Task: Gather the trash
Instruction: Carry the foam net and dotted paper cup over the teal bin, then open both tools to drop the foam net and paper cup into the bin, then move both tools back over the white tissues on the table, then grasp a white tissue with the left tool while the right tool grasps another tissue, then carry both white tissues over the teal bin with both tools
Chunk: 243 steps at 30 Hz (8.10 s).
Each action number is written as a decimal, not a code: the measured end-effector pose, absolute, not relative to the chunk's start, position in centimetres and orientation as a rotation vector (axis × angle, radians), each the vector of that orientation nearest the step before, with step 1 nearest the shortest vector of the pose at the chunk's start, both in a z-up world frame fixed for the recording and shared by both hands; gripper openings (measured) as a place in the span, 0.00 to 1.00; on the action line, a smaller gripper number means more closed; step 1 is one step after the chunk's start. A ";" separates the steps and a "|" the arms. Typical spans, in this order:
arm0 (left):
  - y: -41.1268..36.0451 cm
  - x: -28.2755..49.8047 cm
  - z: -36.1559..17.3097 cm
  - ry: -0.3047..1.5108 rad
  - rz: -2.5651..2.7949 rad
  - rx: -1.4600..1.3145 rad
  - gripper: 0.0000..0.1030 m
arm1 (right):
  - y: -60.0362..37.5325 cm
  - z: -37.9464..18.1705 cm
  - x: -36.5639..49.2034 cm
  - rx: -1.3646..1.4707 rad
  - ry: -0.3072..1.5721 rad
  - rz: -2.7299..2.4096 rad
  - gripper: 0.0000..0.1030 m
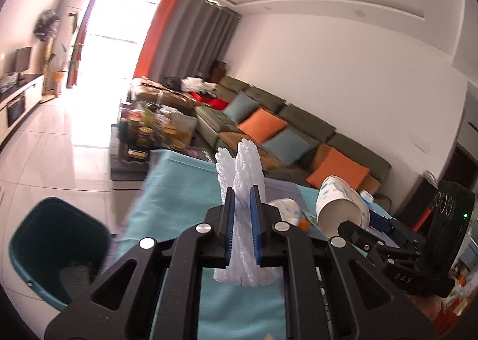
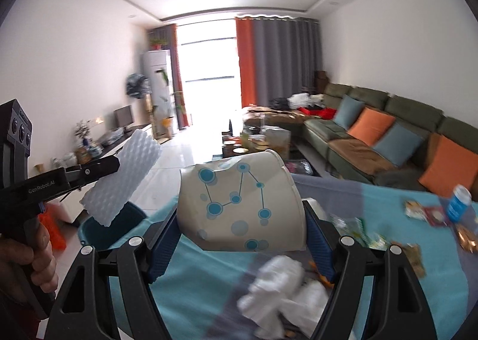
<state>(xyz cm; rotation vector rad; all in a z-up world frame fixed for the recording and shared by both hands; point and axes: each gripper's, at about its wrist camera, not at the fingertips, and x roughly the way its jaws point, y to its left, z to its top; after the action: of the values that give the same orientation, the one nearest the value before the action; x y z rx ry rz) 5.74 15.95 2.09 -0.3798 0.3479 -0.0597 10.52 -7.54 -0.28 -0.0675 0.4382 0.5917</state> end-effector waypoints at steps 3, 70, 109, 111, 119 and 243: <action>18.3 4.1 2.4 0.330 -0.002 -0.391 0.10 | -5.0 0.0 10.7 -0.085 0.432 0.655 0.72; 42.3 3.7 -16.1 0.620 0.448 -0.529 0.68 | 23.6 -9.7 16.9 -0.292 0.929 1.110 0.79; 17.6 -2.1 3.8 0.145 0.267 -0.122 0.95 | -5.1 -0.5 8.6 -0.044 0.417 0.791 0.93; 15.6 -1.4 3.7 0.161 0.224 -0.104 0.95 | -6.8 -0.8 8.1 -0.037 0.413 0.760 0.93; 9.2 0.0 2.2 0.212 0.079 -0.081 0.95 | -12.4 -1.7 6.3 -0.022 0.359 0.589 0.93; 15.8 2.5 -2.9 0.430 0.126 -0.188 0.09 | -2.7 -1.9 11.8 0.007 0.578 0.854 0.11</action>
<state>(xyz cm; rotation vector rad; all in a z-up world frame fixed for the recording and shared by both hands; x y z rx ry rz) 2.49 15.84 -2.94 -0.1876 0.4296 0.1261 11.82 -2.73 -1.85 0.0073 0.5783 0.8541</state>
